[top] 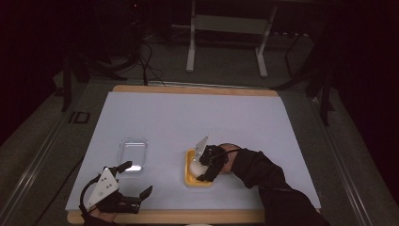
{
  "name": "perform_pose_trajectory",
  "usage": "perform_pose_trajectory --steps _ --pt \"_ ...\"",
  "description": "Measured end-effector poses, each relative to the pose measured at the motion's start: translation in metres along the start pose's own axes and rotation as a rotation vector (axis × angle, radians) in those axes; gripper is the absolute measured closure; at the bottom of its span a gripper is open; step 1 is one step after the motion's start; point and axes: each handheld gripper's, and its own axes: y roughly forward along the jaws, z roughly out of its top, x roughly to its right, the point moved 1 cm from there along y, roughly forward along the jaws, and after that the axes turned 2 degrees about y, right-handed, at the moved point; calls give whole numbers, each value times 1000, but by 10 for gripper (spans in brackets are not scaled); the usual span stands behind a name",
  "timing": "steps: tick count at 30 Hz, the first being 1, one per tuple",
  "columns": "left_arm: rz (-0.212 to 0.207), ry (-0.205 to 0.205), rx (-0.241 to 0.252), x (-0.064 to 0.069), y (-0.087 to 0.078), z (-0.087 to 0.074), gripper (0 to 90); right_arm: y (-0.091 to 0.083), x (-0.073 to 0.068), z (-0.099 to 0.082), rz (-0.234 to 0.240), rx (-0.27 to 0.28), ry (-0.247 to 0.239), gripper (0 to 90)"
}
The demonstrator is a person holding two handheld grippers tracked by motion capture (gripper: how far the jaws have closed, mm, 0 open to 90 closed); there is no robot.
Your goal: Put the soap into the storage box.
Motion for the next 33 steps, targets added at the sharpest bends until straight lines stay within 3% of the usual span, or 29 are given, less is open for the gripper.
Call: perform_pose_trajectory --steps 6,12,26,31,33 --pt "-2 2 -1 0 0 0 1 1 1 1 -3 -12 14 244" --pt "-2 4 -4 0 1 0 1 -5 3 4 -4 10 21 229" --pt "-5 8 -8 0 1 0 1 -39 7 7 -24 67 52 209" --pt "-7 7 -8 1 1 0 1 -51 9 3 -30 75 92 182" --pt "-8 6 -9 1 2 0 1 -56 9 1 -54 85 109 175"
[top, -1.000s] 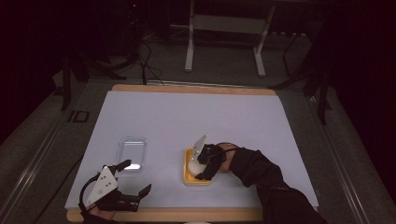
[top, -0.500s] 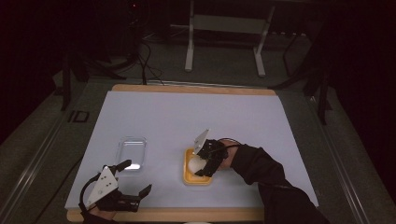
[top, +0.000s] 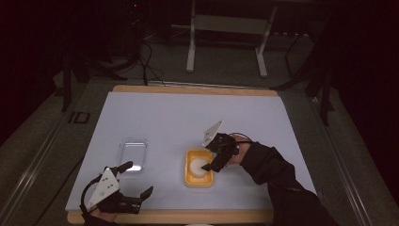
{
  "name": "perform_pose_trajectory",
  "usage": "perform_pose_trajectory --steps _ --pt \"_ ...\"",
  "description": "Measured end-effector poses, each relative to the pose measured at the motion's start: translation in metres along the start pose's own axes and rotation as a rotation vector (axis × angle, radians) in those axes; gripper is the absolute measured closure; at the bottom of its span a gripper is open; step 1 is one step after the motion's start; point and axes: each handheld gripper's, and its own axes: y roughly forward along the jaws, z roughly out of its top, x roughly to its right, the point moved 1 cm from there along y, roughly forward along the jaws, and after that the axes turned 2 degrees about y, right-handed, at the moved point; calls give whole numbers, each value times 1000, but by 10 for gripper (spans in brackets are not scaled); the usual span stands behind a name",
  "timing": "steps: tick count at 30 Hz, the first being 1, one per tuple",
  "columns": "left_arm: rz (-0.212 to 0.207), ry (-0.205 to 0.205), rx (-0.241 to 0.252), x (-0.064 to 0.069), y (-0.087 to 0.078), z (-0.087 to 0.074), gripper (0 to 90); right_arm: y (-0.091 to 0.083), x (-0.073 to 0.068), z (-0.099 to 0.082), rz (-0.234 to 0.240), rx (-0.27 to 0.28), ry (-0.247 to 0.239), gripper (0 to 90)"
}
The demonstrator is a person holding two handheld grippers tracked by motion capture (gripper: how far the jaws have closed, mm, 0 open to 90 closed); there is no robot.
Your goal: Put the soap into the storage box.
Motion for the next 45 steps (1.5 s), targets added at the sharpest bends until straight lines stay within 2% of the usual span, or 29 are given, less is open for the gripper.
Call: perform_pose_trajectory --steps 4,7,10,15,17,20,22,24,27,29,32,37,38,45 --pt "-1 1 -1 0 0 0 1 -12 2 -6 -46 31 33 138" --pt "-1 1 0 0 0 0 1 -20 3 -10 -84 55 78 127" --pt "1 3 -3 0 1 0 1 -26 2 -14 -114 60 93 124" --pt "3 -1 1 0 0 0 1 -36 1 -21 -119 86 132 104" --pt "2 1 0 0 0 0 1 -40 0 -24 -146 90 152 104" --pt "0 2 -2 0 1 0 1 -45 -1 -30 -146 88 164 104" --pt "0 1 -1 0 0 0 1 -47 -2 -34 -177 89 176 104" --pt "0 1 -1 0 0 0 1 -48 -2 -37 -182 92 189 104" --pt "-1 2 -1 1 0 0 1 -53 0 -47 -257 101 232 104" --pt "0 2 -2 0 0 0 1 -55 0 -52 -267 108 267 104" --pt "0 2 -2 0 0 0 1 -58 -2 -58 -319 95 277 104" --pt "-1 2 -4 1 1 0 1 -63 -5 -67 -332 116 310 104" --pt "-2 4 -5 1 1 0 1 -66 -8 -72 -347 133 331 104" --pt "-3 3 -4 1 0 0 1 -72 -15 -88 -393 192 398 104"
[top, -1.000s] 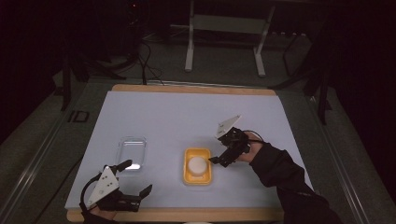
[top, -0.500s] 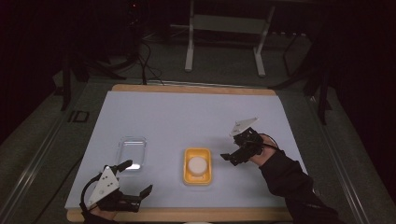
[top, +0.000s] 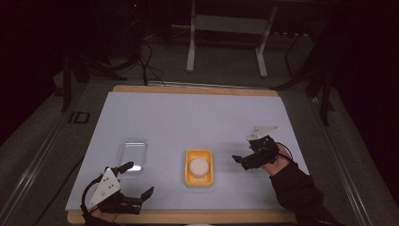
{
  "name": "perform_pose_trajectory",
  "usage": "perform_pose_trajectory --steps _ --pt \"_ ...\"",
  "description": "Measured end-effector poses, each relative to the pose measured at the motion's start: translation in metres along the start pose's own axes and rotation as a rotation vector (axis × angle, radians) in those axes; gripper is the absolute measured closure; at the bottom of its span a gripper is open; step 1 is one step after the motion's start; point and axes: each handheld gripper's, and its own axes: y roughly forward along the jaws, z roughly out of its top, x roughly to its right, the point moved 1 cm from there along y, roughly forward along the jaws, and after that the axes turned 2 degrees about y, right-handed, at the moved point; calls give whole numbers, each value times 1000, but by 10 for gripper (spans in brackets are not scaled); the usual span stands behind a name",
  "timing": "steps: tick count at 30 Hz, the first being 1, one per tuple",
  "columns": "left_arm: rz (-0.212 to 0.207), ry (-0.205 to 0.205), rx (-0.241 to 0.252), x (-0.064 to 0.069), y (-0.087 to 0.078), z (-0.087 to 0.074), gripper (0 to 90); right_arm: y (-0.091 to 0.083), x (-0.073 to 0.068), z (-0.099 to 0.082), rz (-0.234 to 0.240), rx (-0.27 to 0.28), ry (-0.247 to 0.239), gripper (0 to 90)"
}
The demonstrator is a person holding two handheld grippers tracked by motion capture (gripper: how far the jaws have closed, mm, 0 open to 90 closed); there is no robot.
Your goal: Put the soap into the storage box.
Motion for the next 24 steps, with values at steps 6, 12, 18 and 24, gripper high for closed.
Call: perform_pose_trajectory --steps 6,12,18,24 --pt "-1 1 -2 0 0 0 1 -6 0 -18 -39 51 48 106" --pt "-2 1 -2 0 0 0 1 -9 -3 -34 -66 55 80 106" --pt "-5 0 -3 1 1 0 1 -12 -6 -46 -86 67 103 107" --pt "-6 -1 -4 1 1 0 1 -14 -8 -55 -103 60 117 107"
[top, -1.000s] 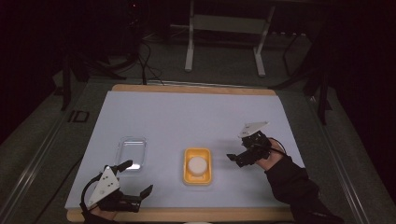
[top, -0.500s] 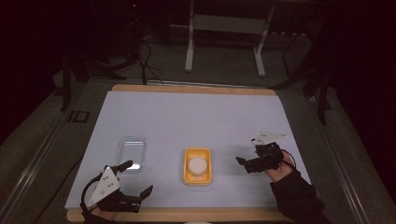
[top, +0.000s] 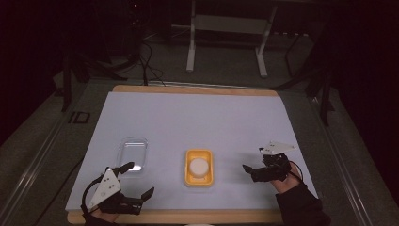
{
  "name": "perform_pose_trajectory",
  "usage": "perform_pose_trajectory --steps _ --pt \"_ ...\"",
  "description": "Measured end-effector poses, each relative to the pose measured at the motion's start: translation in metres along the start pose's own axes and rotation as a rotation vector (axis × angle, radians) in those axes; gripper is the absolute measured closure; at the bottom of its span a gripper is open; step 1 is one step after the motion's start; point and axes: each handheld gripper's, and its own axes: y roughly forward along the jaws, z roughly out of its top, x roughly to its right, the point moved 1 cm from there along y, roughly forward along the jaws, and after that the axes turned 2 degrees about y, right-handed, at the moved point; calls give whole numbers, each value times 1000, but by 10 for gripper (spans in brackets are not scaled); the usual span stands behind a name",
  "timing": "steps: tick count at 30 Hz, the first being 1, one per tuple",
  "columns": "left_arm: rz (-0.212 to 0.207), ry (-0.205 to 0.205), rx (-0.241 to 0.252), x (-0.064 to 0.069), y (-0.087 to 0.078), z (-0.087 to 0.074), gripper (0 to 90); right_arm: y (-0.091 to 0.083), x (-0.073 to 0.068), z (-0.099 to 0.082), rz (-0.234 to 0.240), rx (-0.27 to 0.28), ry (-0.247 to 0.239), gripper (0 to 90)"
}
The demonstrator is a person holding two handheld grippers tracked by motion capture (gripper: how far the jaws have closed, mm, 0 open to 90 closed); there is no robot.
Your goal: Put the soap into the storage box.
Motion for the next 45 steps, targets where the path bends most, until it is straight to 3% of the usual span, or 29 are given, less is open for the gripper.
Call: perform_pose_trajectory --steps 8,21,36,45 --pt "-5 2 -5 0 0 0 1 -3 -3 -16 3 -24 11 108" --pt "-10 6 -11 1 1 0 1 -14 -7 -28 8 40 39 107" --pt "-14 7 -16 2 2 -1 1 -14 -5 -27 2 74 46 108" --pt "-15 8 -18 2 2 -1 1 -12 -7 -26 0 69 20 108"
